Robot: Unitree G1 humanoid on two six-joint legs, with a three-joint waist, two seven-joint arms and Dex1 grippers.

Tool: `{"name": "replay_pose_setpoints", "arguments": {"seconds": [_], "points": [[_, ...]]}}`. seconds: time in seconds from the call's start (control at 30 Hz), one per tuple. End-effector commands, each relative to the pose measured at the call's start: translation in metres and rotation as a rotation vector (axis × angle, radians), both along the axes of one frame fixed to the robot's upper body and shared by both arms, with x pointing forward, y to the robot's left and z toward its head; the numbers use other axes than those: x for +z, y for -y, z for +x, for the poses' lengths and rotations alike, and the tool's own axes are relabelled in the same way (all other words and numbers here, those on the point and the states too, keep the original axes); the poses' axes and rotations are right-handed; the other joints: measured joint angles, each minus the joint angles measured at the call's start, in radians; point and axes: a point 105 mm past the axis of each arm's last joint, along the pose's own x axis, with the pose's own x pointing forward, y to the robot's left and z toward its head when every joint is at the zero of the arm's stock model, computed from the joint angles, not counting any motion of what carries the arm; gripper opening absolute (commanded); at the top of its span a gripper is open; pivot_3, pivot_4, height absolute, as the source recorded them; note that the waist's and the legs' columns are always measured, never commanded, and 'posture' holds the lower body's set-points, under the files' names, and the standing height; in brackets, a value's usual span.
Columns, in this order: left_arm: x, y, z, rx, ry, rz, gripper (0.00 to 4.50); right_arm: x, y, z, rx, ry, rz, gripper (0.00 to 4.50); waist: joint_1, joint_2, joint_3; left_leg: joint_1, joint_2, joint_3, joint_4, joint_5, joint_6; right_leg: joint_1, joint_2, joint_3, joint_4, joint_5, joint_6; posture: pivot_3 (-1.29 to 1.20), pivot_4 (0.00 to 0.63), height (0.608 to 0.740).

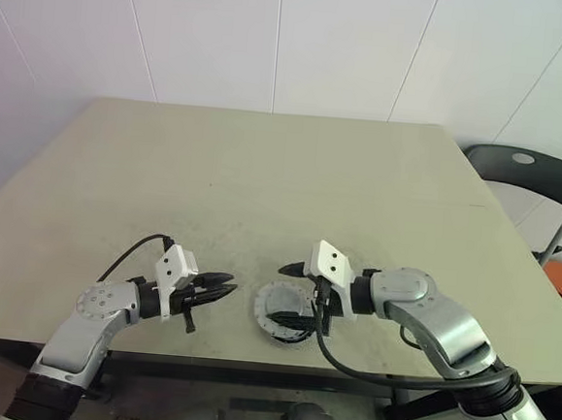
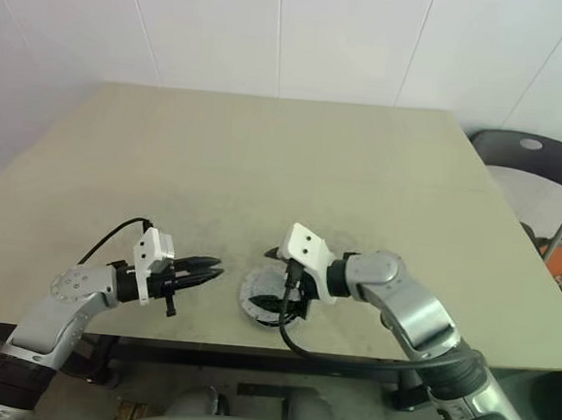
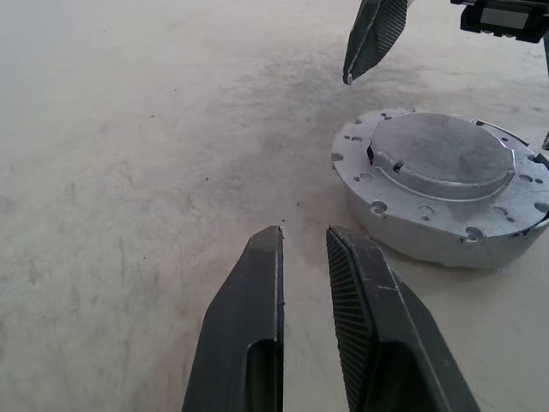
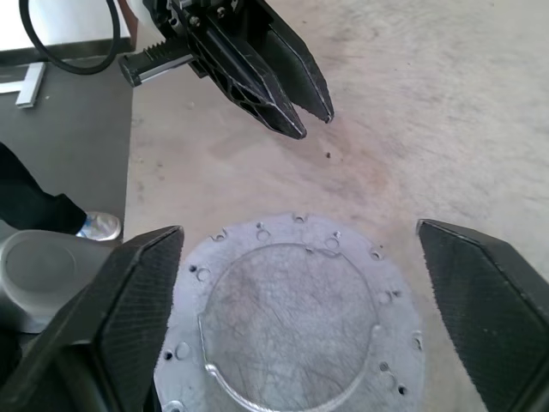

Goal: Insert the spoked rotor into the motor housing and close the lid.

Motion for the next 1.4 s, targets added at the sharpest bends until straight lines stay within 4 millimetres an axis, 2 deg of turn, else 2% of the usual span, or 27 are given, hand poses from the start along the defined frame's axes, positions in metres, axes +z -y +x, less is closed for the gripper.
{"name": "replay_pose_setpoints", "arguments": {"seconds": [0.03,0.17,0.27,0.4,0.67,0.83,0.93,1.17,1.4], "points": [[0.01,0.003,0.003,-0.009,0.051,-0.005,0.92,0.012,-0.014,-0.004,0.034,0.06,0.015,4.49,-0.001,0.0,0.0,0.0,0.0,0.0,0.0,0.0,0.0,0.0,0.0,0.0,0.0,0.0,0.0,0.0,0.0,0.74],[0.01,0.002,0.003,-0.006,0.049,-0.004,0.92,0.014,-0.028,-0.012,0.056,0.063,0.025,4.49,0.0,0.0,0.0,0.0,0.0,0.0,0.0,0.0,0.0,0.0,0.0,0.0,0.0,0.0,0.0,0.0,0.0,0.74],[0.009,0.002,0.003,-0.006,0.047,-0.003,0.92,0.017,-0.029,-0.015,0.064,0.062,0.027,4.49,0.001,0.0,0.0,0.0,0.0,0.0,0.0,0.0,0.0,0.0,0.0,0.0,0.0,0.0,0.0,0.0,0.0,0.74],[0.009,0.002,0.003,-0.005,0.046,-0.004,0.92,0.018,-0.02,-0.012,0.061,0.055,0.018,4.49,0.001,0.0,0.0,0.0,0.0,0.0,0.001,0.0,0.0,0.0,-0.001,0.0,0.0,0.0,0.0,0.0,0.0,0.74],[0.008,0.003,0.003,-0.005,0.045,-0.005,0.92,0.011,0.012,0.006,0.04,0.035,0.016,4.49,0.001,0.0,0.0,0.0,0.0,0.0,0.001,0.0,0.0,0.001,0.0,-0.001,0.0,0.0,0.0,0.0,0.0,0.74],[0.007,0.003,0.003,-0.004,0.044,-0.004,0.92,0.001,0.03,0.002,0.051,-0.004,0.055,4.49,0.003,0.0,0.0,0.0,0.0,0.0,0.001,0.0,0.0,0.001,0.0,-0.001,0.0,0.0,0.0,0.0,0.0,0.74],[0.007,0.002,0.003,-0.004,0.042,-0.003,0.92,-0.015,0.041,0.012,0.029,-0.011,0.093,4.49,-0.001,0.0,0.0,0.001,0.0,0.0,0.001,0.0,0.0,0.002,0.0,-0.001,0.001,0.0,0.0,0.0,0.0,0.74],[0.006,0.003,0.003,-0.008,0.04,-0.004,0.92,-0.028,0.047,0.024,-0.008,0.072,0.172,4.49,0.001,0.0,0.0,0.002,0.0,0.0,0.002,0.0,0.0,0.002,0.002,-0.001,0.002,0.0,0.0,0.0,0.0,0.74],[0.006,0.005,0.004,-0.014,0.038,-0.007,0.92,-0.04,0.052,0.018,0.032,0.085,0.166,4.49,0.0,0.0,0.0,0.002,0.0,0.0,0.003,0.0,0.0,0.003,0.001,-0.001,0.003,0.0,0.0,0.0,0.0,0.74]]}}
